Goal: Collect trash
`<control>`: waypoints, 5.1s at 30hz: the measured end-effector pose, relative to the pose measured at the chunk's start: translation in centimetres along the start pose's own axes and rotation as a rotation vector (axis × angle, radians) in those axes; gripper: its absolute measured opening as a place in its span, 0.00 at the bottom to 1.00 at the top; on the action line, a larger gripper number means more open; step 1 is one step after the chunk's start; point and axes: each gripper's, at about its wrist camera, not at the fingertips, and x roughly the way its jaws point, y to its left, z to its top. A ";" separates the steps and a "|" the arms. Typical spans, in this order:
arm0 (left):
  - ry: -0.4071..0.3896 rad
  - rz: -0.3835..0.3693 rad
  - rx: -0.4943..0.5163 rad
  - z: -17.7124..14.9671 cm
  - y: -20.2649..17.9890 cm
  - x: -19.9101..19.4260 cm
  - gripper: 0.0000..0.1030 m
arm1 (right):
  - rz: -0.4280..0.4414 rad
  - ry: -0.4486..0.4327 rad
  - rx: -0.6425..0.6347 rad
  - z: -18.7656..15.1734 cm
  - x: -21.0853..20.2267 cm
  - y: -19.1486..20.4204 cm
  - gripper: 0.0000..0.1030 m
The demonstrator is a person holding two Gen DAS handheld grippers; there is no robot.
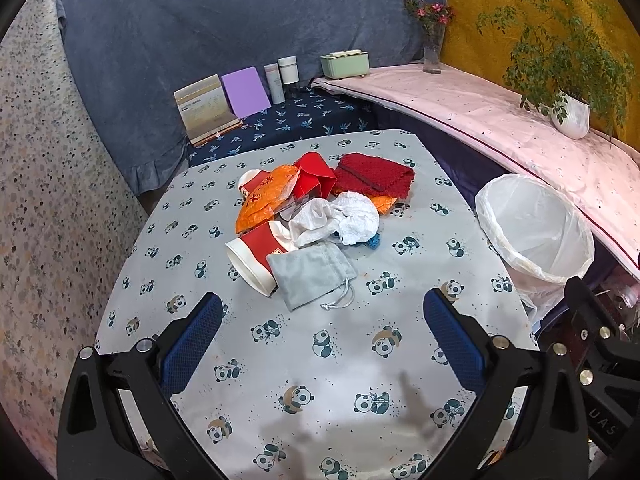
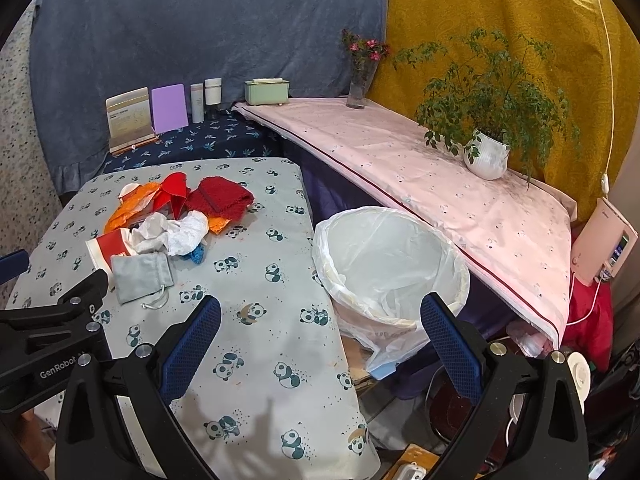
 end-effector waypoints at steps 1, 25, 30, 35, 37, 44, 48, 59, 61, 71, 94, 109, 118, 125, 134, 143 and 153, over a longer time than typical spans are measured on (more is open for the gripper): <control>0.001 -0.001 0.000 -0.1 -0.1 0.0 0.93 | -0.003 -0.001 -0.002 -0.1 0.0 0.0 0.93; -0.020 -0.016 0.005 -1.3 -0.2 -1.0 0.93 | -0.030 -0.004 0.019 -0.9 -1.1 -0.9 0.93; -0.017 -0.020 0.007 -1.2 -0.3 -1.0 0.93 | -0.031 -0.005 0.019 -0.9 -1.2 -0.8 0.93; -0.013 -0.030 0.012 -1.2 -0.5 -1.1 0.93 | -0.037 -0.010 0.021 -1.0 -1.5 -0.9 0.93; -0.009 -0.037 0.013 -1.1 -0.5 -1.0 0.93 | -0.041 -0.012 0.025 -1.0 -1.6 -1.0 0.93; -0.015 -0.043 0.018 -1.0 -0.5 -1.2 0.93 | -0.053 -0.017 0.036 -0.9 -2.0 -1.1 0.93; -0.020 -0.043 0.023 -1.0 -0.6 -1.3 0.93 | -0.056 -0.015 0.039 -0.9 -2.0 -1.1 0.93; -0.032 -0.042 0.021 -0.5 -0.6 -1.1 0.93 | -0.056 -0.016 0.041 -0.9 -2.0 -1.2 0.93; -0.042 -0.039 0.024 -0.5 -0.7 -1.1 0.93 | -0.059 -0.015 0.043 -0.9 -1.9 -1.4 0.93; -0.046 -0.060 0.041 -0.4 -1.1 -0.7 0.93 | -0.062 -0.007 0.051 -0.6 -0.9 -1.5 0.93; -0.017 -0.090 0.017 1.3 0.2 3.4 0.93 | -0.068 -0.002 0.069 1.6 2.8 -0.7 0.93; 0.092 -0.029 -0.086 1.8 8.2 12.0 0.93 | 0.000 0.078 0.019 3.5 10.0 4.6 0.92; 0.169 -0.014 -0.160 2.0 11.4 16.9 0.93 | 0.121 0.131 -0.062 4.6 13.9 10.8 0.87; 0.235 -0.120 -0.217 2.1 11.9 19.5 0.71 | 0.203 0.158 -0.088 5.6 16.0 14.5 0.77; 0.267 -0.163 -0.239 2.2 12.6 20.6 0.46 | 0.303 0.178 -0.123 6.7 17.9 18.8 0.60; 0.235 -0.137 -0.250 2.7 13.9 19.8 0.45 | 0.373 0.240 -0.145 6.5 20.4 21.2 0.08; 0.158 -0.131 -0.249 4.5 14.9 16.8 0.45 | 0.409 0.126 -0.116 9.7 16.4 19.8 0.03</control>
